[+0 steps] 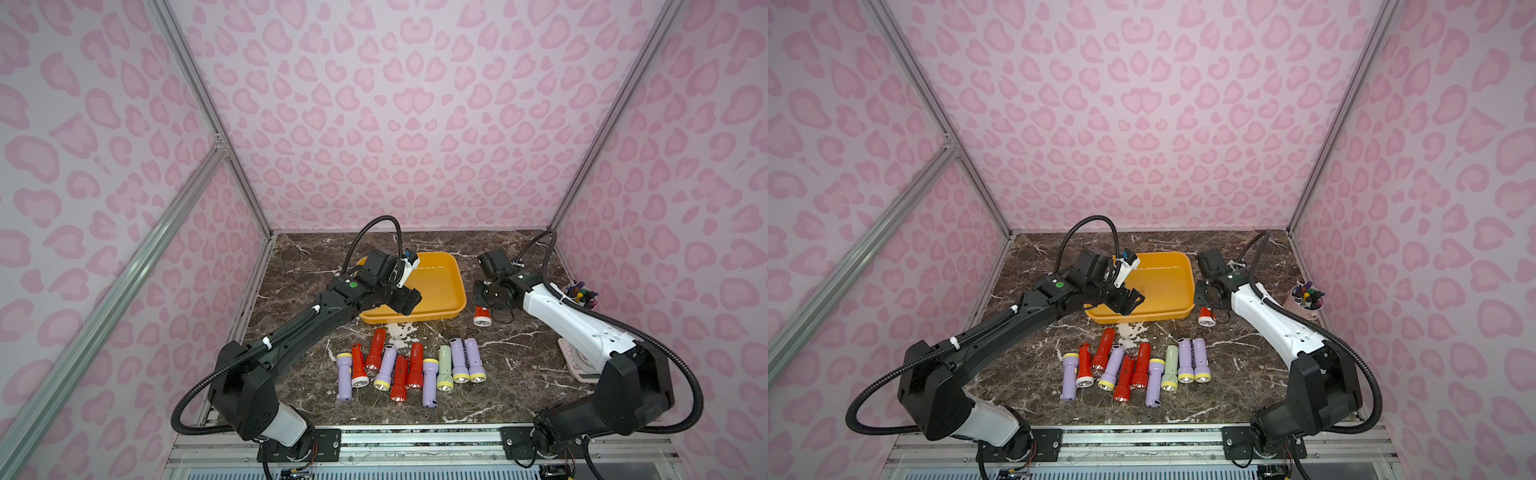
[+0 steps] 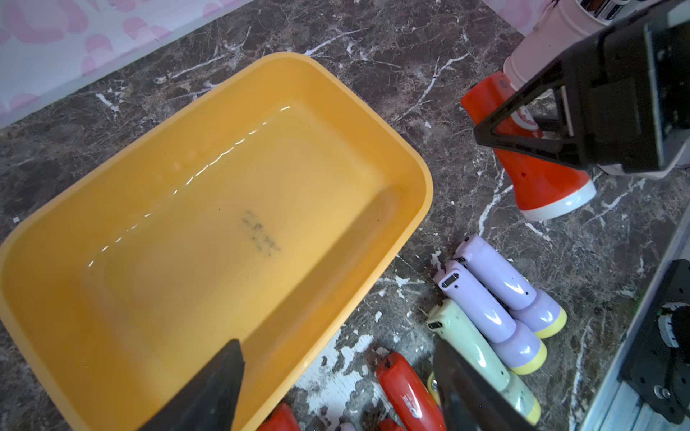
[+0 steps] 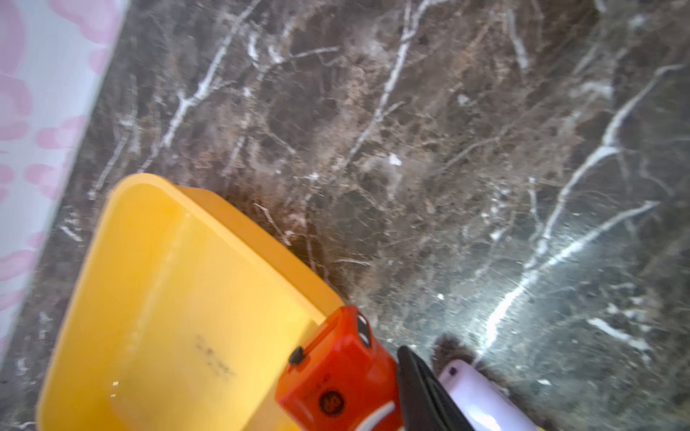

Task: Put the flashlights into the storage boxes
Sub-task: Place the flashlight at the storage box.

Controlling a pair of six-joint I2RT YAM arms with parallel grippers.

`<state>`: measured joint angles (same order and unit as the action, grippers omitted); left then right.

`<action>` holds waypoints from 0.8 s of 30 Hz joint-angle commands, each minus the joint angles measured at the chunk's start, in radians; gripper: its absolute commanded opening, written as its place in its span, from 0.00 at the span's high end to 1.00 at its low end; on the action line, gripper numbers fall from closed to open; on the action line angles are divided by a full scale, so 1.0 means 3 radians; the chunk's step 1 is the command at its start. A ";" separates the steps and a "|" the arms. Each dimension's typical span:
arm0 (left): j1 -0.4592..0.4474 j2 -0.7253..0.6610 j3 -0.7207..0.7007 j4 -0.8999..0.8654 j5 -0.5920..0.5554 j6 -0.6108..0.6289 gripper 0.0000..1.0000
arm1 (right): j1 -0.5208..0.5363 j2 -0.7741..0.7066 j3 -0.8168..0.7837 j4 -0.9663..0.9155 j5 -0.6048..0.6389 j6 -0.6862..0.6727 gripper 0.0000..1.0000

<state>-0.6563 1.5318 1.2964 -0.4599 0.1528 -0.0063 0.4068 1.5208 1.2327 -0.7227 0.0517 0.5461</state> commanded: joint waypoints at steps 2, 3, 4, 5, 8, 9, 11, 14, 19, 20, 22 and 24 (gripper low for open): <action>0.0034 0.0139 0.0252 0.0240 -0.0080 0.0060 0.18 | 0.0024 0.0314 0.0383 0.0090 -0.0046 -0.0139 0.65; 0.0049 0.0154 0.0277 0.0273 -0.0076 0.0067 0.18 | 0.0033 0.0404 0.0485 0.0102 -0.0058 -0.0159 0.65; 0.0061 0.0162 0.0292 0.0306 -0.0067 0.0067 0.17 | 0.0043 0.0517 0.0612 0.0107 -0.0069 -0.0190 0.65; 0.0082 0.0163 0.0300 0.0341 -0.0055 0.0067 0.17 | 0.0052 0.0623 0.0741 0.0113 -0.0088 -0.0223 0.65; 0.0146 0.0133 0.0280 0.0371 -0.0015 0.0051 0.17 | 0.0085 0.0949 0.1162 0.0102 -0.0092 -0.0355 0.65; 0.0164 0.0114 0.0266 0.0376 -0.0016 0.0047 0.17 | 0.0086 0.1052 0.1276 0.0090 -0.0091 -0.0384 0.65; 0.0192 0.0060 0.0195 0.0376 -0.0042 0.0048 0.17 | 0.0086 0.1256 0.1536 0.0072 -0.0135 -0.0453 0.65; 0.0224 0.0005 0.0076 0.0363 -0.0092 0.0053 0.17 | 0.0096 0.1555 0.1887 0.0018 -0.0228 -0.0539 0.65; 0.0286 -0.0059 0.0044 0.0311 -0.0095 0.0057 0.17 | 0.0111 0.2065 0.2439 -0.0216 -0.0229 -0.0712 0.65; 0.0299 -0.0074 0.0055 0.0298 -0.0062 0.0063 0.17 | 0.0112 0.2171 0.2533 -0.0260 -0.0229 -0.0748 0.65; 0.0338 -0.0080 0.0098 0.0249 0.0075 0.0085 0.17 | 0.0105 0.2323 0.2674 -0.0327 -0.0221 -0.0800 0.65; 0.0366 -0.0080 0.0142 0.0209 0.0182 0.0101 0.17 | 0.0102 0.2455 0.2783 -0.0393 -0.0176 -0.0840 0.65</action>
<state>-0.5549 1.5143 1.3216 -0.3790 0.1532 0.0048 0.4374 2.2215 2.0354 -0.7872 -0.0227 0.3359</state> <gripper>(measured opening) 0.830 0.363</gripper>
